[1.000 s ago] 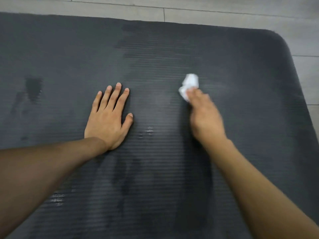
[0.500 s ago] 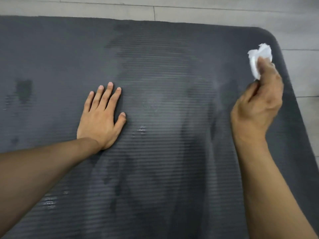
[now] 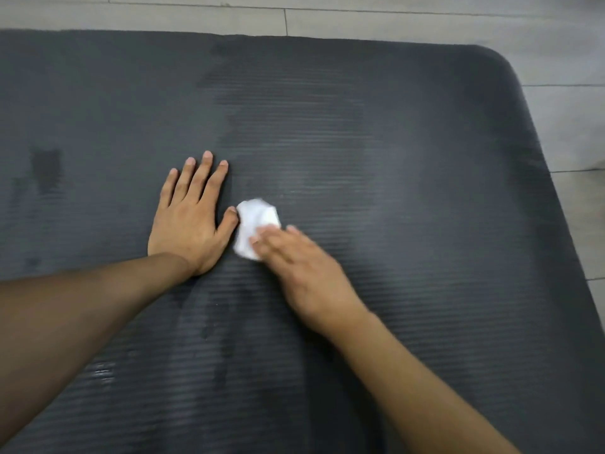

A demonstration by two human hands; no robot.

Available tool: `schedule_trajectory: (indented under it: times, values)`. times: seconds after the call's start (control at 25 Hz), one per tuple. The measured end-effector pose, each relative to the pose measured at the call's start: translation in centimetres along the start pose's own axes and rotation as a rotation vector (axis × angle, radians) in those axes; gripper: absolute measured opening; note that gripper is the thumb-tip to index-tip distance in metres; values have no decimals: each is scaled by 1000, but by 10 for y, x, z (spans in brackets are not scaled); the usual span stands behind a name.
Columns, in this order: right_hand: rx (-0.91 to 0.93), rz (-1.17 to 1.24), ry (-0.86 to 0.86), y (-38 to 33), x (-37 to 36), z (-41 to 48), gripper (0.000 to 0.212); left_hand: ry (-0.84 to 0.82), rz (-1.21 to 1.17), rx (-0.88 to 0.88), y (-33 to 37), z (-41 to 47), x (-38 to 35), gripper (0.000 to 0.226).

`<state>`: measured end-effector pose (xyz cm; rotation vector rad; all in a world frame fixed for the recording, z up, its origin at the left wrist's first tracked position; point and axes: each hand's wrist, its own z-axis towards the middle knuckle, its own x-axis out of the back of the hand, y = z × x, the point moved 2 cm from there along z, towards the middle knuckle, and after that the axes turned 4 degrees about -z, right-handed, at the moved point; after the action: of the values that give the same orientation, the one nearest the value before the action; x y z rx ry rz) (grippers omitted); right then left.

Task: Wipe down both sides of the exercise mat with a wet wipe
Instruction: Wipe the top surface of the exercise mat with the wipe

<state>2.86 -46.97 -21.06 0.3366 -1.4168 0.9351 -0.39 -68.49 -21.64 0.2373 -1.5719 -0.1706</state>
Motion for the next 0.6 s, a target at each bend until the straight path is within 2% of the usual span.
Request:
schedule_trajectory:
  times: [0.08, 0.2, 0.28, 0.32, 0.4, 0.48, 0.52, 0.6]
  values:
    - [-277, -59, 92, 59, 22, -17, 49, -14, 3, 1, 2, 1, 0, 74]
    - [-730, -283, 198, 139, 65, -46, 48, -3, 10, 13, 0, 1, 0, 74]
    - [-901, -352, 257, 156, 79, -56, 45, 0, 14, 8, 0, -1, -2, 73]
    - [-916, -333, 295, 152, 77, -50, 44, 3, 17, 7, 0, 0, -2, 73]
    - [-799, -249, 327, 120, 58, -31, 40, -4, 15, 5, 1, 2, -2, 73]
    - [-595, -24, 314, 61, 32, -11, 34, -8, 20, 9, 1, 2, -2, 74]
    - [-455, 47, 218, 25, 20, -5, 34, -8, 25, 10, 0, 1, -1, 74]
    - [-135, 0, 41, -21, 7, -10, 44, -24, 28, -5, 0, 0, -1, 75]
